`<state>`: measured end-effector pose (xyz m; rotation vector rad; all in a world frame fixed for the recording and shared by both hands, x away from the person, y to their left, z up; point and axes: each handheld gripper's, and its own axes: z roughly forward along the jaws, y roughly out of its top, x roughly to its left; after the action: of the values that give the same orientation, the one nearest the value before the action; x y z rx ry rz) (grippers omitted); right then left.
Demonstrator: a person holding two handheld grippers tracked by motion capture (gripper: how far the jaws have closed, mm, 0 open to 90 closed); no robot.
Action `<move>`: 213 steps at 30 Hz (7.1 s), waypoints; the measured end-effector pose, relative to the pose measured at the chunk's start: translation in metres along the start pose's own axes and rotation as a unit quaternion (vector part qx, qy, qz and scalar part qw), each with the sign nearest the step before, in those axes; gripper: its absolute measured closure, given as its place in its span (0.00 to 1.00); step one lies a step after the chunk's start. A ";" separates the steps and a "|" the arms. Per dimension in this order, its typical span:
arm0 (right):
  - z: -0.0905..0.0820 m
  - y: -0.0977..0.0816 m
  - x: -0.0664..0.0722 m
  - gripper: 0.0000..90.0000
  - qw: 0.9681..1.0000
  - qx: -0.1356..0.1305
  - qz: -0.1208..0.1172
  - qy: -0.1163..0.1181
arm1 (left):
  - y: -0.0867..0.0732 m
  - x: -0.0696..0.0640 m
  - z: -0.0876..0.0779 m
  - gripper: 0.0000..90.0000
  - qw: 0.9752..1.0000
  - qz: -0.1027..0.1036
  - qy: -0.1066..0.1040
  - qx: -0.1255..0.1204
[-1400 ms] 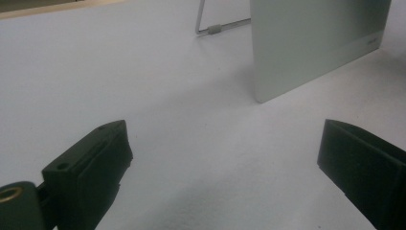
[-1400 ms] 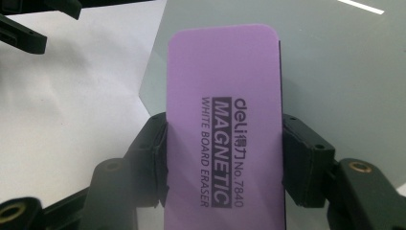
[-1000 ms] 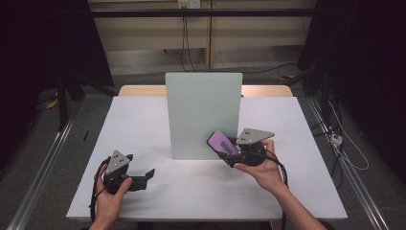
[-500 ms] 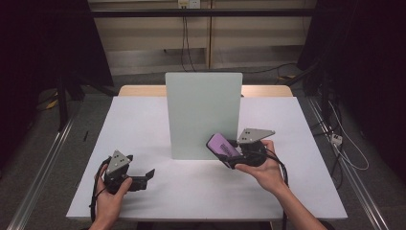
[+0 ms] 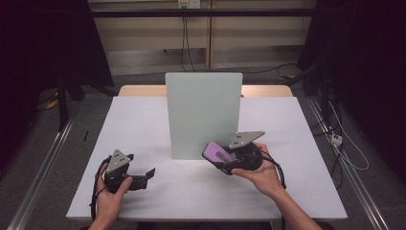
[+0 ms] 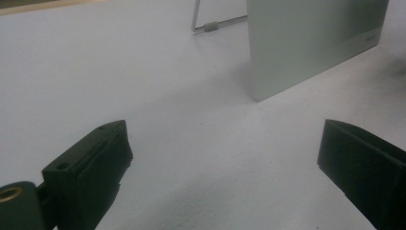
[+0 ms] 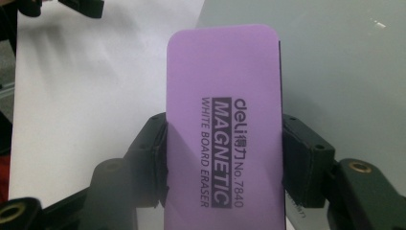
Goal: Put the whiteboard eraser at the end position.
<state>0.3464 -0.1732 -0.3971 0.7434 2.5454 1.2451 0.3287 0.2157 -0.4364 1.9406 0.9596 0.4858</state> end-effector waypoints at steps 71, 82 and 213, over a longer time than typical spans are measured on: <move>0.068 0.006 0.021 0.46 0.983 0.147 -0.051 0.101 | -0.003 -0.001 -0.005 0.05 1.000 0.002 0.006 0.005; 0.070 0.003 0.022 0.46 0.984 0.143 -0.047 0.097 | -0.002 -0.001 -0.004 0.05 1.000 0.003 0.002 0.007; -0.071 -0.109 -0.011 0.10 0.957 -0.089 0.189 -0.203 | 0.000 -0.001 -0.003 0.04 0.999 -0.029 0.013 -0.008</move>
<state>0.2904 -0.2833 -0.4387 1.3310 1.9919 1.2451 0.3265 0.2168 -0.4346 1.8902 1.0232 0.4847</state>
